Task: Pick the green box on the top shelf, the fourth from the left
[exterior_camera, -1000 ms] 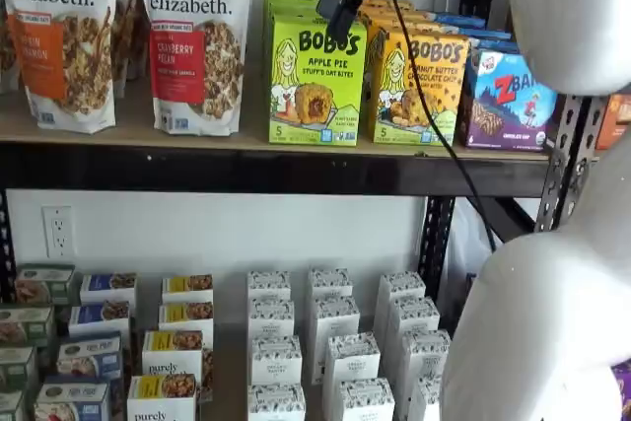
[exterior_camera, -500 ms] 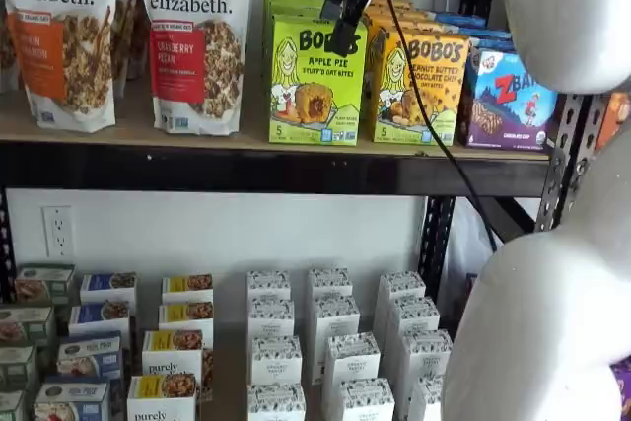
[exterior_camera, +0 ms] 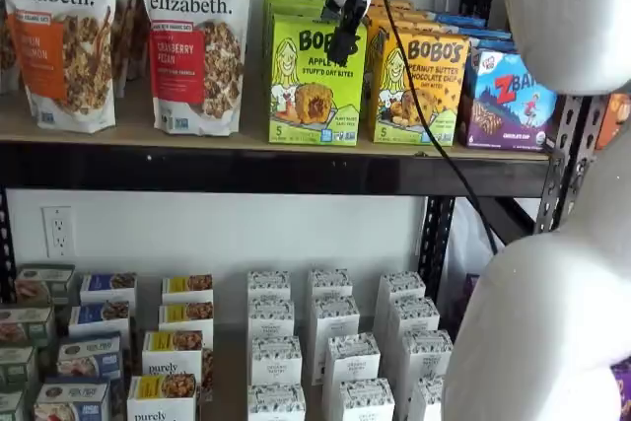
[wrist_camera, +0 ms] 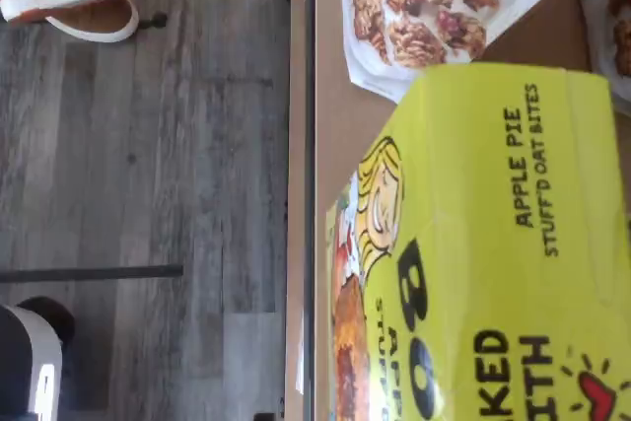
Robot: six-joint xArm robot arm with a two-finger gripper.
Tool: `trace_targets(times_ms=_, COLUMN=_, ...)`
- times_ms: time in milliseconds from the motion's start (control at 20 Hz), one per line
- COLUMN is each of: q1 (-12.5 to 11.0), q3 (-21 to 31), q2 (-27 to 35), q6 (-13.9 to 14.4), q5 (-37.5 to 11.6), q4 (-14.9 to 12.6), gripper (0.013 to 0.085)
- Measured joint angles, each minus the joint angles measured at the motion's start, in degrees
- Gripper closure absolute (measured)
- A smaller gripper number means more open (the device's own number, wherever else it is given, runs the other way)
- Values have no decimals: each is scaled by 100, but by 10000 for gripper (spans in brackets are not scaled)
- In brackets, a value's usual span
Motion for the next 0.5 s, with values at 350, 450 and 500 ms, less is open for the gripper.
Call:
trace_targets(times_ms=350, q1=35, q3=12, q2=9, q6=19, q5=12, q4=-99, gripper=130)
trace_targets(times_ms=450, q1=42, q3=20, q2=9, q6=24, q5=11, q4=-108, gripper=130)
trace_targets(times_ms=500, q1=47, q3=27, q2=8, q6=26, q5=6, q4=-117, gripper=130)
